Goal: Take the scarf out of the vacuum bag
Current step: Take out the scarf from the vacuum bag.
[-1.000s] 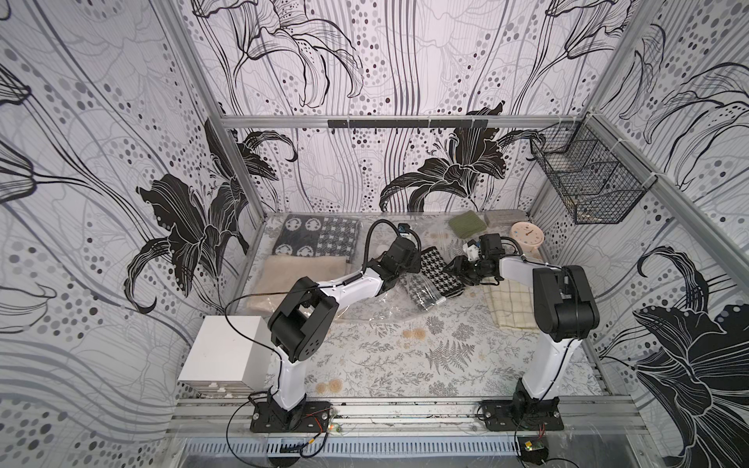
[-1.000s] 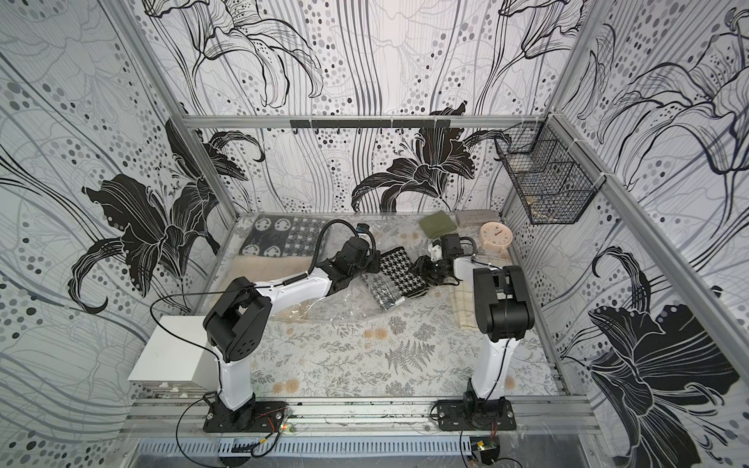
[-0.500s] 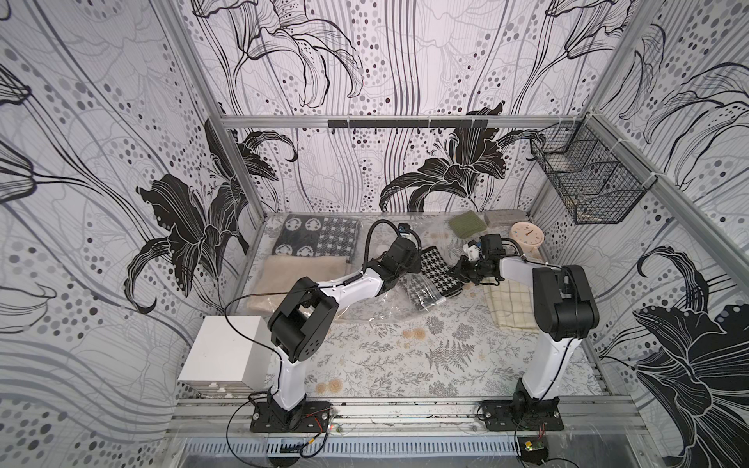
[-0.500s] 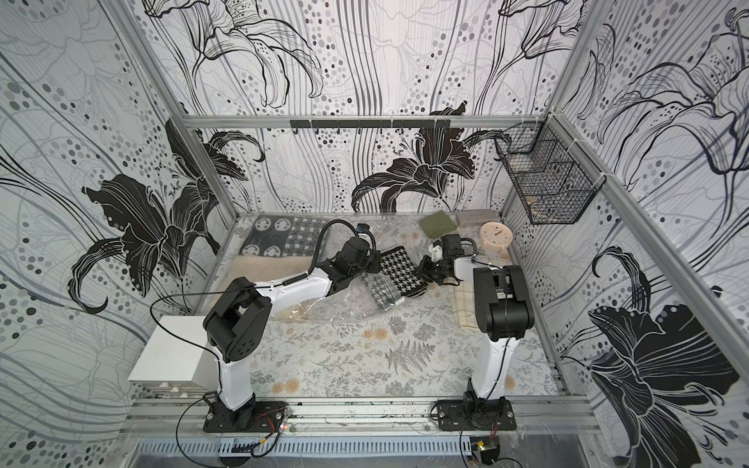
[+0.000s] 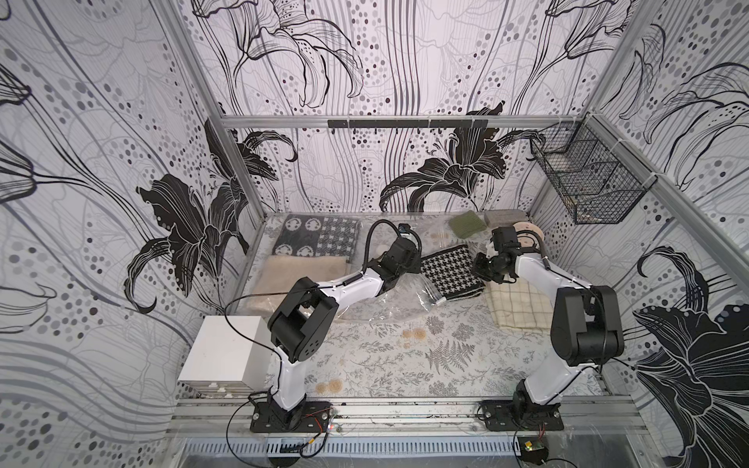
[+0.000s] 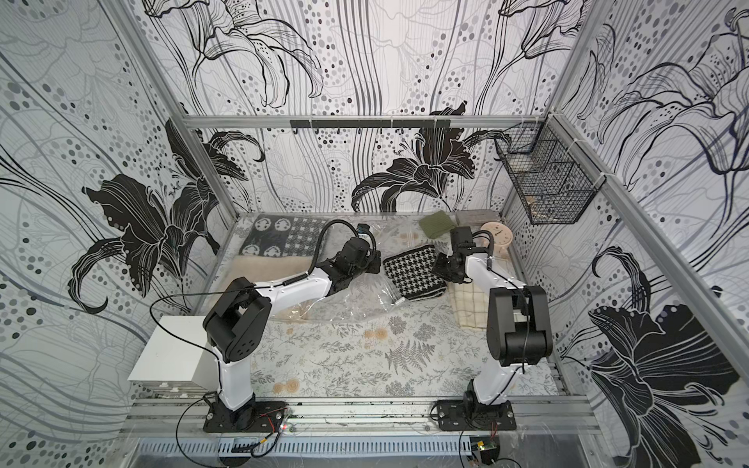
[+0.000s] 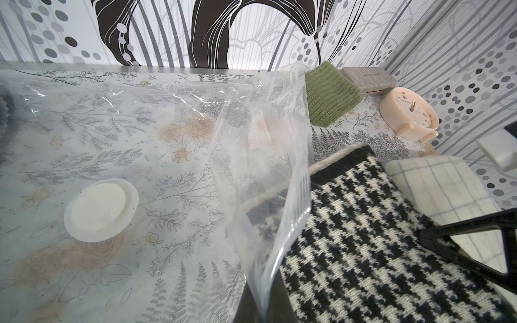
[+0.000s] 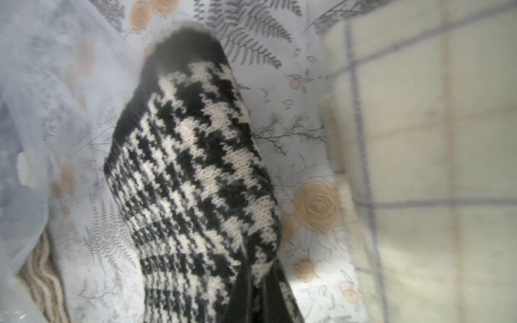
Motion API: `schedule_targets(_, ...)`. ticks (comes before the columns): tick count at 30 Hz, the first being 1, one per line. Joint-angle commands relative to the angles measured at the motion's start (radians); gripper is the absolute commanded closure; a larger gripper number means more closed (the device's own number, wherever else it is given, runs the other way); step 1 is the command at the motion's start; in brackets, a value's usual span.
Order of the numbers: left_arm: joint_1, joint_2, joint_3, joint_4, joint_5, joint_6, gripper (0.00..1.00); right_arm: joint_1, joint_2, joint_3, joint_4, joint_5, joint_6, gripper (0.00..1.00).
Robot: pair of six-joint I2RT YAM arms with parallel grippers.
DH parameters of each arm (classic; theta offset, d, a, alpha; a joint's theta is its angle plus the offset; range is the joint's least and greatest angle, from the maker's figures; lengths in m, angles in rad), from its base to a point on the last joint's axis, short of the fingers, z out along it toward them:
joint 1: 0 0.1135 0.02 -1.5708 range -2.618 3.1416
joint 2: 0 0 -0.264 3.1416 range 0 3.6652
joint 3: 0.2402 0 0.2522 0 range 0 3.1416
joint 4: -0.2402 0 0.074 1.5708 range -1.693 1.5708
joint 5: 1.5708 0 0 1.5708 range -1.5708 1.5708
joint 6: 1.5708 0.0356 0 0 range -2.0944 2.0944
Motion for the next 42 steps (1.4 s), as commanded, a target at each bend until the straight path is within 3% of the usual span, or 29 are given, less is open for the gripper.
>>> schedule_targets(1, 0.022, -0.059, 0.047, -0.014, -0.039, 0.014, 1.0, -0.007, -0.065, 0.042, -0.142, 0.144, -0.021, 1.0)
schedule_targets(14, 0.056, -0.118, 0.076, -0.081, -0.083, 0.022, 1.0, -0.007, -0.11, 0.033, -0.268, 0.205, -0.04, 1.0)
schedule_targets(24, 0.06, -0.138, 0.091, -0.097, -0.094, 0.034, 1.0, -0.008, -0.177, 0.01, -0.32, 0.325, -0.029, 1.0)
schedule_targets(42, 0.074, -0.248, 0.167, -0.168, -0.177, 0.101, 1.0, -0.012, -0.141, -0.075, -0.305, 0.378, -0.038, 1.0)
